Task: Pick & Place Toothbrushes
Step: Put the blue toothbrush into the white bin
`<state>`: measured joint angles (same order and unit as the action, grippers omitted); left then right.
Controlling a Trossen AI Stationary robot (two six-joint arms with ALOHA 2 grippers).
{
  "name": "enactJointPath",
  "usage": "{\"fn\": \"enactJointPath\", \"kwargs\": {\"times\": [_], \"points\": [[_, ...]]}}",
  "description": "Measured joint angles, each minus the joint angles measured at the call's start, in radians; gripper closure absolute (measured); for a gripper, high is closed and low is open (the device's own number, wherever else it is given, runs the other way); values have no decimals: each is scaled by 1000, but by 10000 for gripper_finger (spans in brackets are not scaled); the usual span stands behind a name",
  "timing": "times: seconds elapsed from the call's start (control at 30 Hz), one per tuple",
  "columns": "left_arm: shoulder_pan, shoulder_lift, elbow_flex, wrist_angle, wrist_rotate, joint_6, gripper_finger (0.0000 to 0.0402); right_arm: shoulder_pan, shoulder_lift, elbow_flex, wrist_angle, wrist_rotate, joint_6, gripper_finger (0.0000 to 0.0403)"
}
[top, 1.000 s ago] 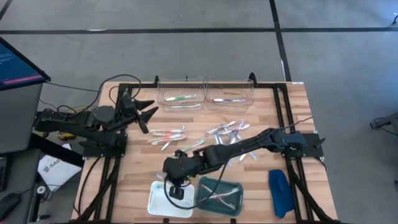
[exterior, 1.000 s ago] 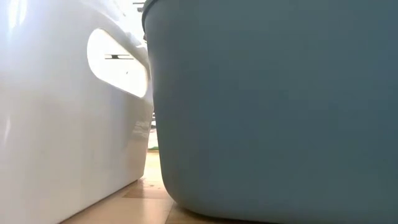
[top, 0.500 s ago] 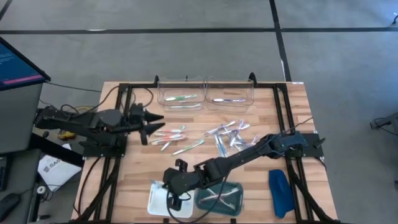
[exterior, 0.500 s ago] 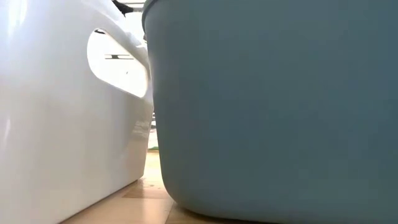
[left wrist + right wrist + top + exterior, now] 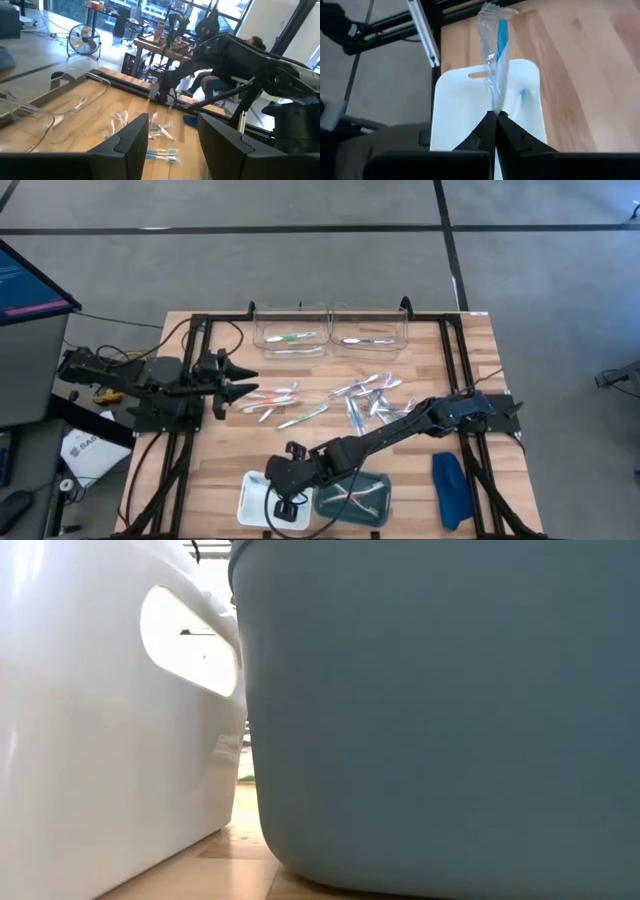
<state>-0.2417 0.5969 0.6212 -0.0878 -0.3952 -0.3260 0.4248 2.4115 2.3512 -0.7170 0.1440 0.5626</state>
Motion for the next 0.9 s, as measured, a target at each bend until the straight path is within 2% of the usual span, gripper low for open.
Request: {"fn": "enactJointPath", "kwargs": {"times": [0.17, 0.33, 0.73, 0.9], "points": [[0, 5, 0, 1, -2, -13, 238, 0, 32, -2, -4, -27, -3, 403], [0, 15, 0, 6, -5, -18, 238, 0, 52, 0, 17, -100, -21, 403], [-1, 19, 0, 15, -4, -16, 238, -29, 70, 0, -9, -144, -42, 402], [-1, 19, 0, 17, -4, -15, 238, -28, 70, 0, -8, -145, -51, 386]]}}
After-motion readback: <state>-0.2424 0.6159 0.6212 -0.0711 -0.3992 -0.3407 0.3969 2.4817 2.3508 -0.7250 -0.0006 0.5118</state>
